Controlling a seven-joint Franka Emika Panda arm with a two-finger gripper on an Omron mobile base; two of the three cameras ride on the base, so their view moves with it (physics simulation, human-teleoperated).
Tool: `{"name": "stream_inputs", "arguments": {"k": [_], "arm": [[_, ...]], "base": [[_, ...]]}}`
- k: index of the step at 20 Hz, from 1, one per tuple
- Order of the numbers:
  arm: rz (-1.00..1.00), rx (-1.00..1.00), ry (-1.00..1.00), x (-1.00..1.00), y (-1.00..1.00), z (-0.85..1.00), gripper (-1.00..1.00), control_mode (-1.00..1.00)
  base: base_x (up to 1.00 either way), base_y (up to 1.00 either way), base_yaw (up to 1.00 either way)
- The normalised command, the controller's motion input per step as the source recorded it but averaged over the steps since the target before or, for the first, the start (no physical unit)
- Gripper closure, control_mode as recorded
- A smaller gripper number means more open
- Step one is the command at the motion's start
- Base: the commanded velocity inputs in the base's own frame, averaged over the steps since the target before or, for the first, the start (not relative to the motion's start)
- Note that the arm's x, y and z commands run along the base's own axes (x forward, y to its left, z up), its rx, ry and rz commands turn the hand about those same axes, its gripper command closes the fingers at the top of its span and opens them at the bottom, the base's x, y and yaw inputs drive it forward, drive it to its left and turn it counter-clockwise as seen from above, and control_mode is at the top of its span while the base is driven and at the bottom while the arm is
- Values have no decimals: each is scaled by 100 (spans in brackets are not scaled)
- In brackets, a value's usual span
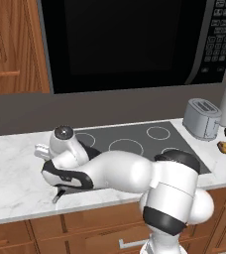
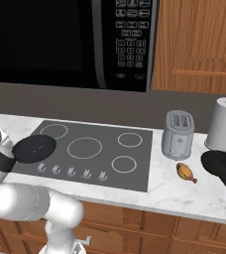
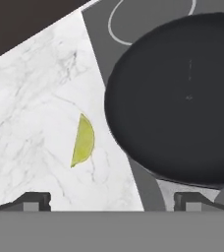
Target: Place both pans onto different burners. Then place the lemon wedge and the chicken drumstick on different pans.
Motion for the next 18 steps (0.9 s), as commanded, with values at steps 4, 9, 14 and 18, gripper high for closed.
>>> {"name": "stream_inputs", "arguments": {"k": [4,9,14,18], "arm": [[0,0,0,22,1,0,-100,-100],[0,0,0,14,14,0,-100,-100],[0,0,0,2,24,0,-100,-100],[0,0,0,0,24,0,-100,-100]], "base": [[0,0,0],[0,0,0],[0,0,0],[0,0,0]]}}
